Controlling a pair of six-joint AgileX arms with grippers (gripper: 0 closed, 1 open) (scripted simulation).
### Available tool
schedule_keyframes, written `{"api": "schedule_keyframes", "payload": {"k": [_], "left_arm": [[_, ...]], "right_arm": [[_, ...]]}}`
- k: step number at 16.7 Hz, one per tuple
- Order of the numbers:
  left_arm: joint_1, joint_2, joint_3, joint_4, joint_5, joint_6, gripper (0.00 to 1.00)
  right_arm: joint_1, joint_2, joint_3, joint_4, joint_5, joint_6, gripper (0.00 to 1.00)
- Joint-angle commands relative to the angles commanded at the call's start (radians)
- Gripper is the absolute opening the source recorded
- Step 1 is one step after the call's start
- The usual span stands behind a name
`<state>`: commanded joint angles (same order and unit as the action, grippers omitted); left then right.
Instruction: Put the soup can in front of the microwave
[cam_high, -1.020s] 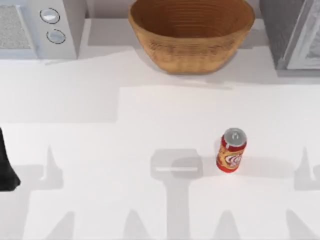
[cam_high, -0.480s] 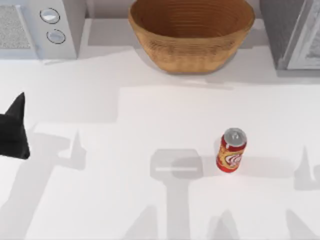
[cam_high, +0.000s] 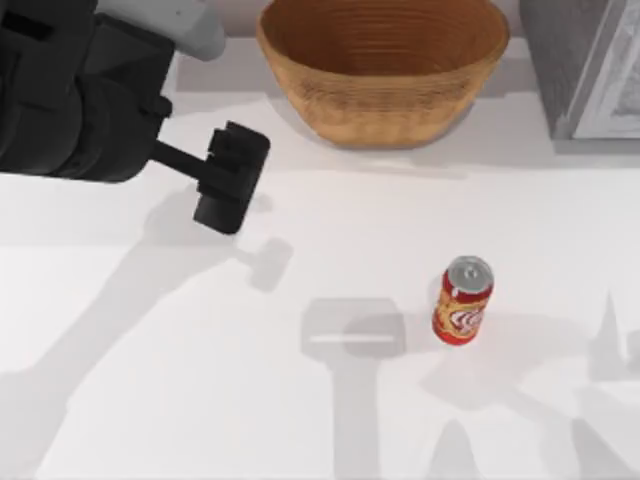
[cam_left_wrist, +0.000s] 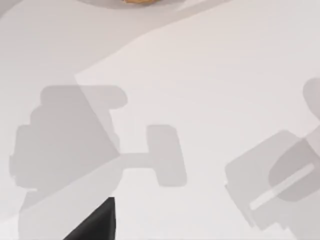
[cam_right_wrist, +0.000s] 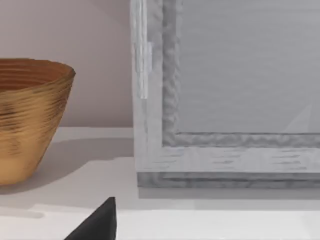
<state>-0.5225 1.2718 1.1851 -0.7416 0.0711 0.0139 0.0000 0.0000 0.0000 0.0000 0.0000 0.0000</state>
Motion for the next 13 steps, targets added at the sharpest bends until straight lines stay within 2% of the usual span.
{"api": "schedule_keyframes", "payload": {"k": [6, 9, 13], "left_arm": [[-0.207, 0.630, 0.558, -0.377, 0.046, -0.067, 1.00], [-0.289, 0.871, 0.815, -0.520, 0.029, -0.094, 1.00], [-0.368, 1.089, 1.098, -0.643, -0.025, -0.115, 1.00]], "right_arm": [[0.000, 0.000, 0.000, 0.000, 0.000, 0.000, 1.00], [0.000, 0.000, 0.000, 0.000, 0.000, 0.000, 1.00], [0.000, 0.000, 0.000, 0.000, 0.000, 0.000, 1.00]]}}
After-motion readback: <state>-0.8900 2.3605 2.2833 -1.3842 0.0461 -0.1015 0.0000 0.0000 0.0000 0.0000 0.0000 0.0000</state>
